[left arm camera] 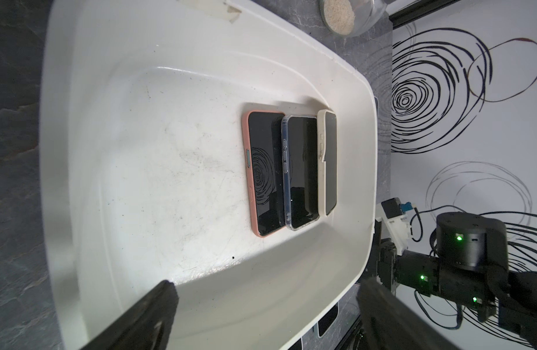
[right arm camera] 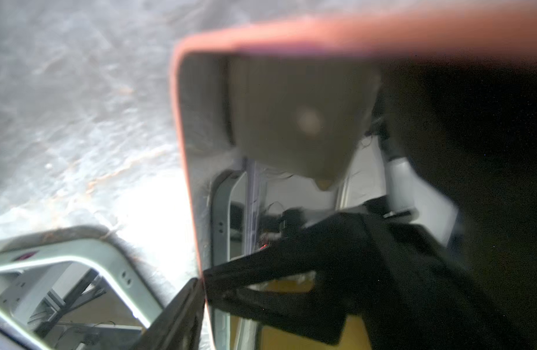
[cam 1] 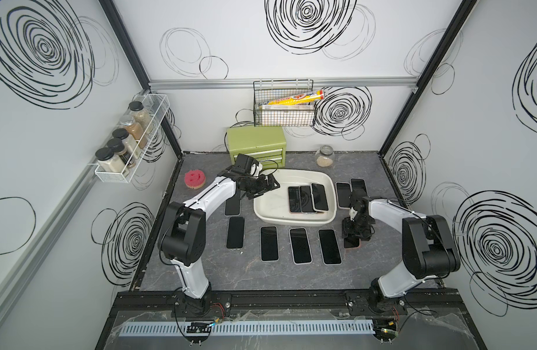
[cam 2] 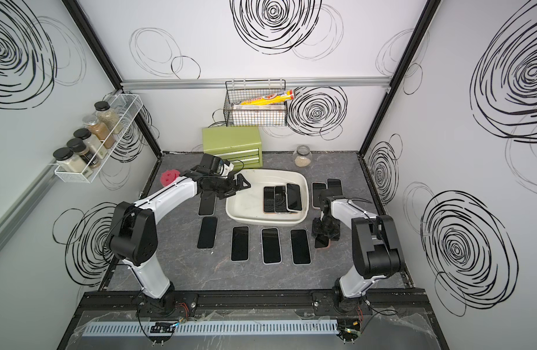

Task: Take the phone out of the storage box
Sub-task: Place the phone at the center of the board.

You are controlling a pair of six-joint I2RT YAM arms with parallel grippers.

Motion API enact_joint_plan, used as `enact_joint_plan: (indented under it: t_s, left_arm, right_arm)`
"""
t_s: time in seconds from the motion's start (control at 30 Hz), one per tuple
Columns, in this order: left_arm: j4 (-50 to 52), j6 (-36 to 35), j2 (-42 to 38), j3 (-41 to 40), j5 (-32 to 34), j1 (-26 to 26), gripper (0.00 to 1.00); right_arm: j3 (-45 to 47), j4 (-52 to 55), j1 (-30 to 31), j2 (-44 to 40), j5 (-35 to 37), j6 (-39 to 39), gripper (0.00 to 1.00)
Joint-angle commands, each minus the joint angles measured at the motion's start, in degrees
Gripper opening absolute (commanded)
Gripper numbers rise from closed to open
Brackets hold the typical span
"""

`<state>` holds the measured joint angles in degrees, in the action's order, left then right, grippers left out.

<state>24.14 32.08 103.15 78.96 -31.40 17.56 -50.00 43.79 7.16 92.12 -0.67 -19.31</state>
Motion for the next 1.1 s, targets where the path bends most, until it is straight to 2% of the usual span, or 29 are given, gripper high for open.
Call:
enact_joint_plan:
  t_s: [0.0,0.37,0.77,1.07]
  left_arm:
    - [0.0,-1.4,-1.6,-0.3,0.6,-0.5,0.99]
    - [0.7,-2.0,-3.2,-1.8,0.8,-0.5,0.99]
    - [0.1,-2.2,-4.8,-5.1,0.6,-0.5,0.99]
    - [-0.2,-2.2,-5.8,-6.6,0.0,-0.5,0.99]
  right_arm:
    - [1.2,2.8,-1.4,2.7,6.0,-1.4,0.68]
    - [1.1,3.7,-1.7,5.2,8.8,-3.0,0.82]
    - [1.5,2.9,-3.7,3.9,5.2,-1.6,0.9]
    - [1.3,3.4,-5.0,3.8,7.9,-2.9,0.93]
